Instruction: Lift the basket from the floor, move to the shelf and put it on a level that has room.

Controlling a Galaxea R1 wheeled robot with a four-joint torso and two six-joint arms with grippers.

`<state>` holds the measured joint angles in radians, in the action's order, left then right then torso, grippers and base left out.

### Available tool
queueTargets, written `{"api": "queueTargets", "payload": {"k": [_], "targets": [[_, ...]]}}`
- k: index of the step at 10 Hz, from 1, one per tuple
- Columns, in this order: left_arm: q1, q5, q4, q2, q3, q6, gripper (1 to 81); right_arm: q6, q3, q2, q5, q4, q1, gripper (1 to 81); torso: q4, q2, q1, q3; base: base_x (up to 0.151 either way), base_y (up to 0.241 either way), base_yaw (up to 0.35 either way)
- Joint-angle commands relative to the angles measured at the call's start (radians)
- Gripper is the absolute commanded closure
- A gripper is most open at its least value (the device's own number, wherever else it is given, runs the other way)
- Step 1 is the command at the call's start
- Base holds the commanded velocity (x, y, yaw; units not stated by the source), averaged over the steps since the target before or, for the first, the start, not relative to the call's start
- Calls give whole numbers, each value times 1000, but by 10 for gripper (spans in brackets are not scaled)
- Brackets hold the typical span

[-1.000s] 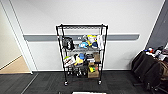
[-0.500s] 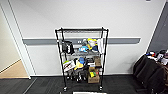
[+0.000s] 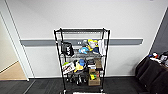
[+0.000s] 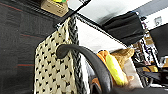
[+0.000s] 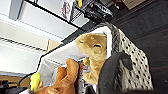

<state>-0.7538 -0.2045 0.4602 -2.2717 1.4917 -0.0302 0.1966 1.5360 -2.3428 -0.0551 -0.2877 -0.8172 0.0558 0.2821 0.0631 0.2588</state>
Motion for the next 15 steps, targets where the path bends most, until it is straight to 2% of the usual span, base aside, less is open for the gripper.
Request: {"api": "queueTargets", "payload": {"k": [1,10,14,15], "targets": [[144,-18,6,26,-47,0,811,-2,-44,30,1,-11,137,811,0,0,0,0,151,0,0],[144,-21,6,24,-50,0,811,0,-47,30,1,-11,134,811,0,0,0,0,144,0,0],[132,-13,5,38,-73,1,811,0,-68,38,4,-10,118,811,0,0,0,0,84,0,0],[126,-12,5,52,-97,1,811,-2,-94,52,33,-11,102,811,0,0,0,0,0,0,0]]}}
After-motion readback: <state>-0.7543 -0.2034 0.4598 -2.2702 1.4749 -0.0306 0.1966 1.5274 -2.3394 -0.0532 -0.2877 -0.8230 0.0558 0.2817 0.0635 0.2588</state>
